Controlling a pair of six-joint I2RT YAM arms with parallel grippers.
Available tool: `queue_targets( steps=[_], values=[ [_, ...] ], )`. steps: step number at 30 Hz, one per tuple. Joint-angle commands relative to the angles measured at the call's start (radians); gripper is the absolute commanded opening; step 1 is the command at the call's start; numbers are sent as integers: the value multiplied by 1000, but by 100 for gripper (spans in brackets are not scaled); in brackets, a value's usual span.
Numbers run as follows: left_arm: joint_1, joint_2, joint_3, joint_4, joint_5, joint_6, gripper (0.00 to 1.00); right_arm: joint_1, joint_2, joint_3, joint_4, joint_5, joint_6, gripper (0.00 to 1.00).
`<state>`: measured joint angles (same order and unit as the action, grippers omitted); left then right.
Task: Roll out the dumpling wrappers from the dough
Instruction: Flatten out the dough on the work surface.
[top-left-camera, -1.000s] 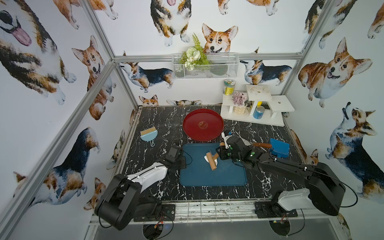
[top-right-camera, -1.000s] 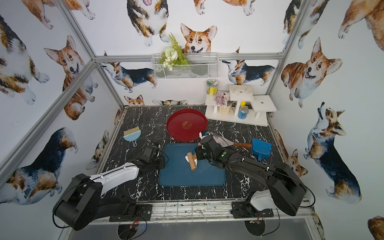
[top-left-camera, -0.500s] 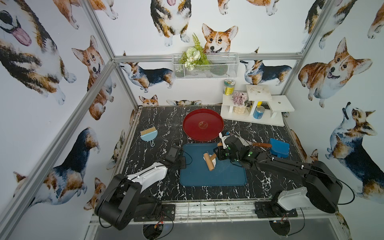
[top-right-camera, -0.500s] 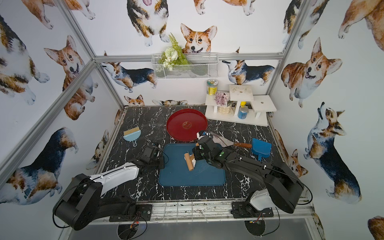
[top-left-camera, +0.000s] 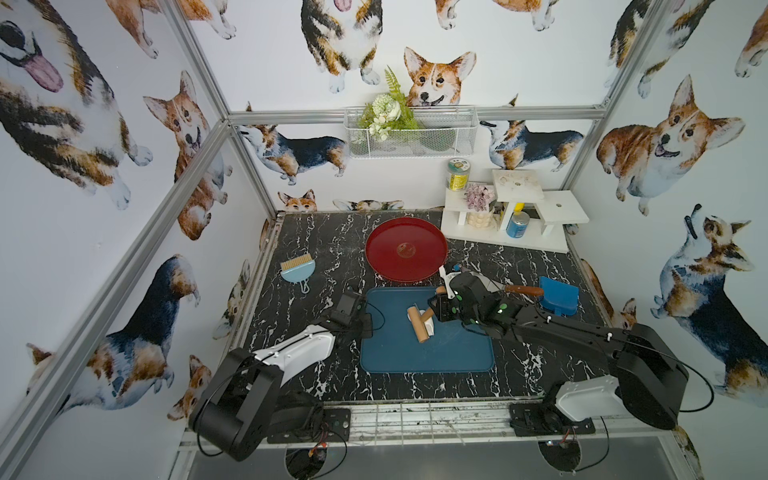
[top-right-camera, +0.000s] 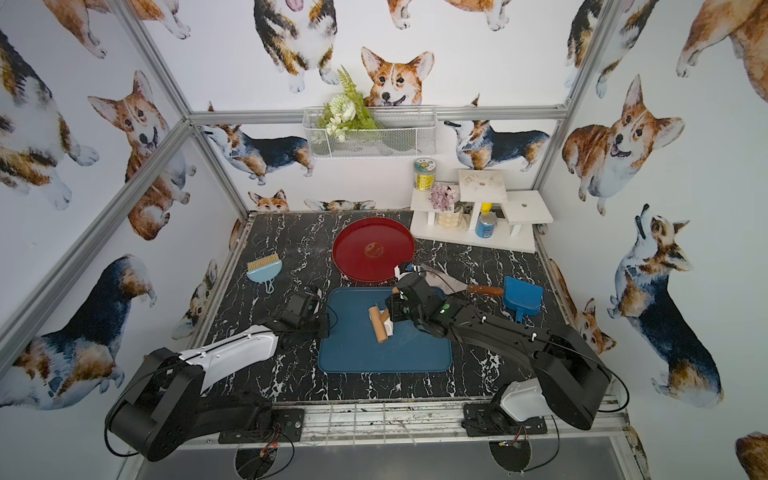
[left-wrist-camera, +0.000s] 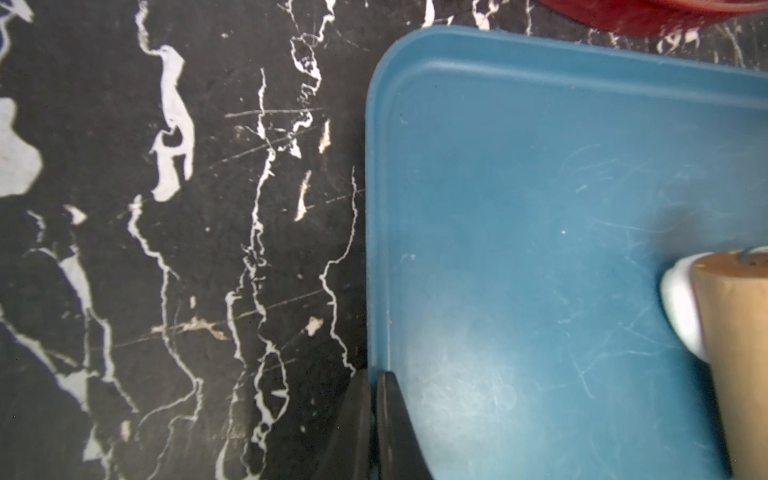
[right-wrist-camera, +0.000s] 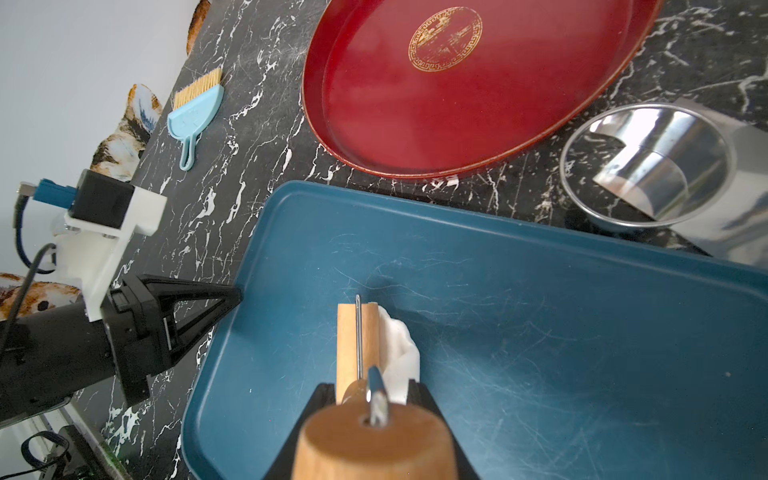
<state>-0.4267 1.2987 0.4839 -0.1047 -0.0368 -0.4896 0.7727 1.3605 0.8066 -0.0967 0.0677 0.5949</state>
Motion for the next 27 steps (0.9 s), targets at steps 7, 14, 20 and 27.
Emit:
queue_targets(
  steps=[7, 14, 20, 27],
  values=[
    [0, -9, -2, 46, -12, 19, 0, -57, -54, -35, -282, 52, -76, 0],
    [0, -9, -2, 45, -12, 18, 0, -96, -91, -48, -317, 70, -97, 0],
    [-1, -8, -1, 45, -14, 17, 0, -108, -114, -52, -336, 79, -109, 0],
    [0, -10, -2, 46, -14, 17, 0, -107, -123, -49, -297, 6, -106, 0]
  ],
)
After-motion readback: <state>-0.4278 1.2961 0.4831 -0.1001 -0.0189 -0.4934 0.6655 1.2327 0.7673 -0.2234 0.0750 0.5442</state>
